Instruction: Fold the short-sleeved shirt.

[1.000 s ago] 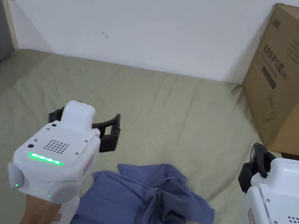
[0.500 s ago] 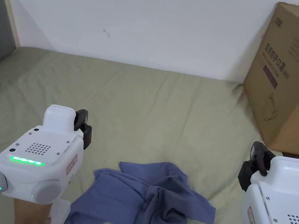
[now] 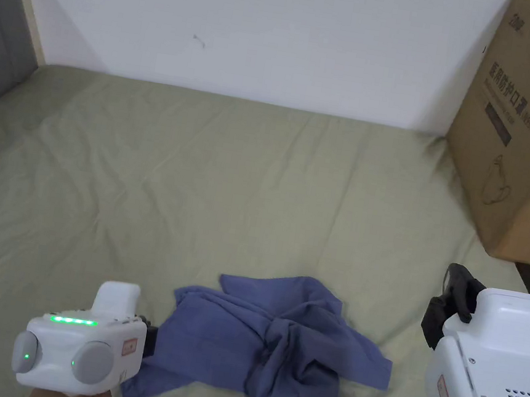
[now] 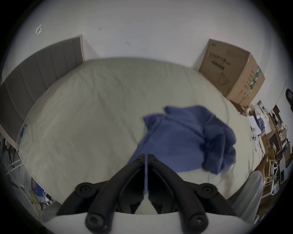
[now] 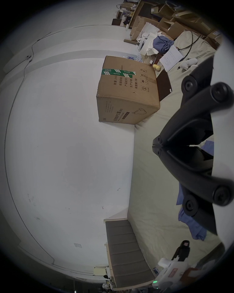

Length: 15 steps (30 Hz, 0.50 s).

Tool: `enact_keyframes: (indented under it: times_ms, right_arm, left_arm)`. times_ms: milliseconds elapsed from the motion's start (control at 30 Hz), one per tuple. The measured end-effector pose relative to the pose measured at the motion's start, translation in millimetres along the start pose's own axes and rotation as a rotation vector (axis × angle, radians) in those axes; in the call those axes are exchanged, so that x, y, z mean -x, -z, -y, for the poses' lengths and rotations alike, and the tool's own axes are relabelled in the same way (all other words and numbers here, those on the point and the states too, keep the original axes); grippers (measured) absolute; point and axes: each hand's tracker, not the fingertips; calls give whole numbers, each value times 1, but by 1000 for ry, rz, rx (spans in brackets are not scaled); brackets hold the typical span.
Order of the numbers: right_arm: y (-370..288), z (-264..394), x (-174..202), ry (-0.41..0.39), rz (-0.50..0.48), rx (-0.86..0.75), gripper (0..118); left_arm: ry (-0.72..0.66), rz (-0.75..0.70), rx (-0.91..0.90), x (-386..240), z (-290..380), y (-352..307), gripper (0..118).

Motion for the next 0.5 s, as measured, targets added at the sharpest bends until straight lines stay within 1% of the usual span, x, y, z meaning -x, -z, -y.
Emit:
enact_keyframes:
  times_ms: [33,133,167,200,233,300,400,433,467,500]
  right_arm:
    - [1,2,0,1,-2,6,0]
    - [4,8,0,6,-3,25,0]
    - [6,10,0,7,-4,31,0]
    - [7,12,0,7,-4,36,0]
    - [7,13,-1,7,-3,39,0]
    - [9,16,-2,6,-2,46,0]
    - [13,19,-4,7,0,58,0]
    - [14,20,-4,9,1,61,0]
    - [15,21,-5,9,2,63,0]
    - [16,22,-5,9,2,66,0]
  left_arm:
    - [-2,2,26,1,4,6,37]
    - [-36,-6,102,2,15,22,59]
    - [-65,-16,119,2,17,27,81]
    - [-78,-25,120,2,21,29,97]
    - [-78,-25,104,2,22,30,99]
    - [-82,-33,94,1,22,35,99]
    - [-69,-75,163,-2,23,45,99]
    - [-74,-82,167,-3,24,49,97]
    - [-71,-82,173,-4,26,55,90]
    - [-55,-78,186,-5,27,58,70]
